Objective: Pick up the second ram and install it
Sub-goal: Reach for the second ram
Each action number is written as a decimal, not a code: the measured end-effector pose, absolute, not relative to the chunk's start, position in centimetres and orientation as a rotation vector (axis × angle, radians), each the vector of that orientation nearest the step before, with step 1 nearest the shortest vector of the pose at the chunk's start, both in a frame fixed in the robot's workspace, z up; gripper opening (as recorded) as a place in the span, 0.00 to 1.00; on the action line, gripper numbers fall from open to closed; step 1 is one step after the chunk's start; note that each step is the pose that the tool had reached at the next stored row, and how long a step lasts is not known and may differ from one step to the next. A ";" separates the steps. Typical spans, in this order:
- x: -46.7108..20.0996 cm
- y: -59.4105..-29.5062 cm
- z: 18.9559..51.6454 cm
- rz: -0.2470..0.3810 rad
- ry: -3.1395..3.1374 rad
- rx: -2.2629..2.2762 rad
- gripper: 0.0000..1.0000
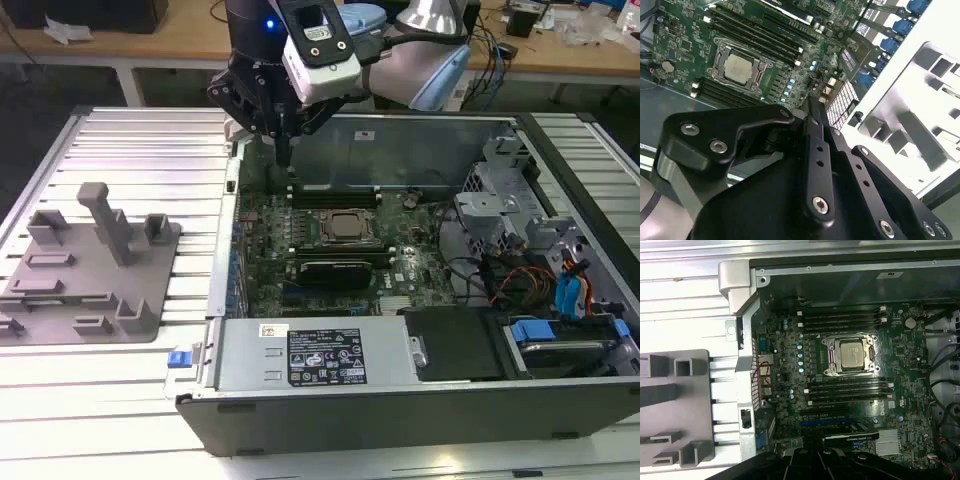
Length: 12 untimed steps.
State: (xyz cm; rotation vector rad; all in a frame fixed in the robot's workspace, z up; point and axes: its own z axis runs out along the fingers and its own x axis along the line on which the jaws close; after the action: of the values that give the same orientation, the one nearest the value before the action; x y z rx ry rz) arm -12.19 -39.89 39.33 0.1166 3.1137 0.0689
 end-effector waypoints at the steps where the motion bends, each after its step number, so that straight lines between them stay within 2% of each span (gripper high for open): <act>1: -12.2 -39.9 39.3 0.069 3.114 0.117 0.08; 12: -12.7 -39.9 39.3 0.069 3.114 0.117 0.08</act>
State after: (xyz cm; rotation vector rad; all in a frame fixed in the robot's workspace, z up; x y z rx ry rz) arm -12.75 -39.88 39.32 0.1167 3.1136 0.0689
